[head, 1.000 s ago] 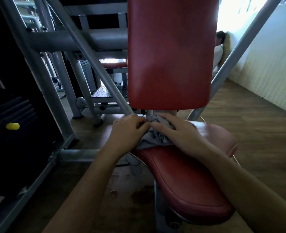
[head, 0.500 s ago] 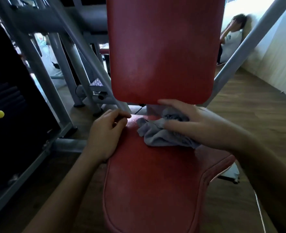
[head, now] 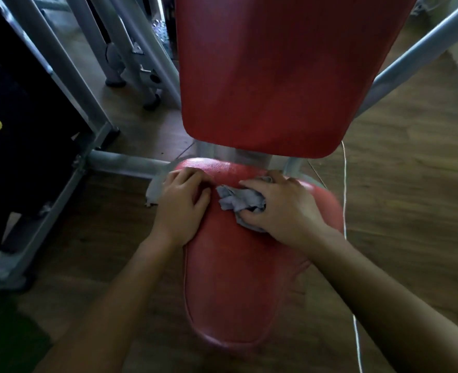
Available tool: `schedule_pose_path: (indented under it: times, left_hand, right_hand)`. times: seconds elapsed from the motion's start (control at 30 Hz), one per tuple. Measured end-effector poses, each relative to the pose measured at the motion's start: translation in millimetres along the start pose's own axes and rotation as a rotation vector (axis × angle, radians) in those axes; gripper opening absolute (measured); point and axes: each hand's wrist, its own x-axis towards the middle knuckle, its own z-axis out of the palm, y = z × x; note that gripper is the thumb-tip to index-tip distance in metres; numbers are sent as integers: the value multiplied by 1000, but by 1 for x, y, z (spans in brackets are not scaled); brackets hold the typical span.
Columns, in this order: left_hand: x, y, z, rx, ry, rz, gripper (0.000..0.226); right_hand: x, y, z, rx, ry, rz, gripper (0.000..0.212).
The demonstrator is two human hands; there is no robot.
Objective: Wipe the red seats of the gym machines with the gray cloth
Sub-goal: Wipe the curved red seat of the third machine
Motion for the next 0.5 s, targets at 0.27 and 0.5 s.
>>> schedule_pose_path:
  times: [0.27, 0.5]
  left_hand:
    - [11, 29, -27, 27, -207, -181, 31]
    - [8, 84, -50, -138, -183, -517, 30]
  right_hand:
    - [10, -1, -27, -74, -180, -67, 59]
    - [11, 35, -69, 64, -381, -196, 30]
